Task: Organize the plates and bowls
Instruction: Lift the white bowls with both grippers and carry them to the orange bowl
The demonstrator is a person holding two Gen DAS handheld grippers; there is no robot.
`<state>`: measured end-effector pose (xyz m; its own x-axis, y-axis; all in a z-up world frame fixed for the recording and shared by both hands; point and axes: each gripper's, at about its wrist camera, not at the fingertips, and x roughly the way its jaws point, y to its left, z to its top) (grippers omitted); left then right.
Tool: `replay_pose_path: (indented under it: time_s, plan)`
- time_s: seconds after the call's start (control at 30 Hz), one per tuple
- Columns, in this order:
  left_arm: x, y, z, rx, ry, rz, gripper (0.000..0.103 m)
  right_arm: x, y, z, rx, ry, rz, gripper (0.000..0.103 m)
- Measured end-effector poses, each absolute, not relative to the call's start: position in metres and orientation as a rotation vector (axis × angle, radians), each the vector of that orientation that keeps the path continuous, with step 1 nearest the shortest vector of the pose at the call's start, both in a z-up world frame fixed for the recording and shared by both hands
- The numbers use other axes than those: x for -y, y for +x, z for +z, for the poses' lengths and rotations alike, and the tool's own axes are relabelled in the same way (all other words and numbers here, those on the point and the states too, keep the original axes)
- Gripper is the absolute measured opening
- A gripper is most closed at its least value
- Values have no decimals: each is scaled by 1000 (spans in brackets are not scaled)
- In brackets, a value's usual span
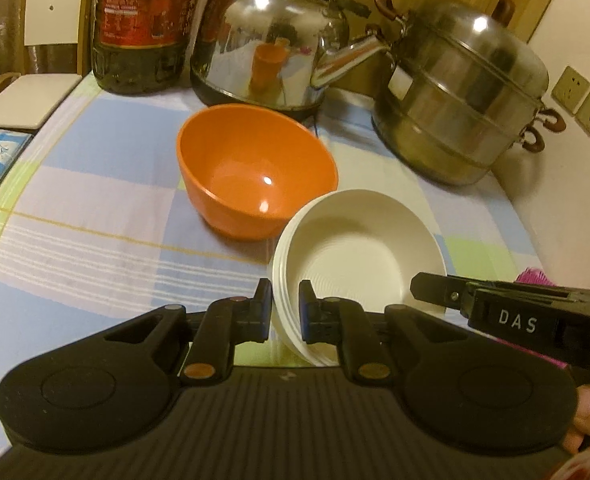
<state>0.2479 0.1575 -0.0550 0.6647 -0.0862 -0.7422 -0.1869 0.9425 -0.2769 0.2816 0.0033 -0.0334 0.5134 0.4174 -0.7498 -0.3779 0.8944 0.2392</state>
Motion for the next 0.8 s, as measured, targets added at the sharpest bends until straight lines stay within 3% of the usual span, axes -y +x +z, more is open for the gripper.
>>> replay_pose_path:
  time_s: [0.8]
  plan:
    - [-173, 269, -20, -716, -368, 115, 12, -13, 309, -5, -768, 132, 487, 9]
